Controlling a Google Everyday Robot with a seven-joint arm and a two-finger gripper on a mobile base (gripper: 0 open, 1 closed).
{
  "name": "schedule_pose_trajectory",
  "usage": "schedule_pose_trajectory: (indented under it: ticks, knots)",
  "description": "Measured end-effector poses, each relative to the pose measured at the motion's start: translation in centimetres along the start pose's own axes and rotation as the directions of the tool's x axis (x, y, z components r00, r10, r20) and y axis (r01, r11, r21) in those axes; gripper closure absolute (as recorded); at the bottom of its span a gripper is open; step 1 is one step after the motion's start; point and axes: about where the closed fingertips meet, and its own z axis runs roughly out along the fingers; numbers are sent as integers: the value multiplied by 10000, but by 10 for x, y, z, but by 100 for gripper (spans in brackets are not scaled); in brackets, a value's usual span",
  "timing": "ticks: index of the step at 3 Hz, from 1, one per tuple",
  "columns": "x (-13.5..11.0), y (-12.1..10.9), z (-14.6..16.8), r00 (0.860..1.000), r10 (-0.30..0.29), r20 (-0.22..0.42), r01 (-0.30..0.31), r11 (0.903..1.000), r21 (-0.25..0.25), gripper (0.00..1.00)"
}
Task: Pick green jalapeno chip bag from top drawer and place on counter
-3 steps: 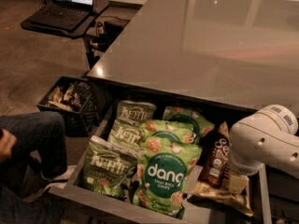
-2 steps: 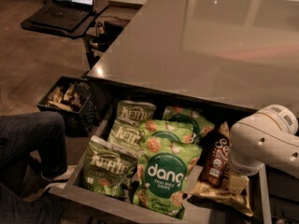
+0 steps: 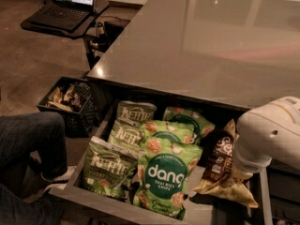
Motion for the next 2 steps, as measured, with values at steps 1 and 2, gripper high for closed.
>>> schedule_pose_trajectory:
  ticks: [1,2]
  knots:
    - [4,2,-24,9994,273,202,-274,9996,35,100]
    - [9,3,-37,9983,443,375,-444,9990,-2,100]
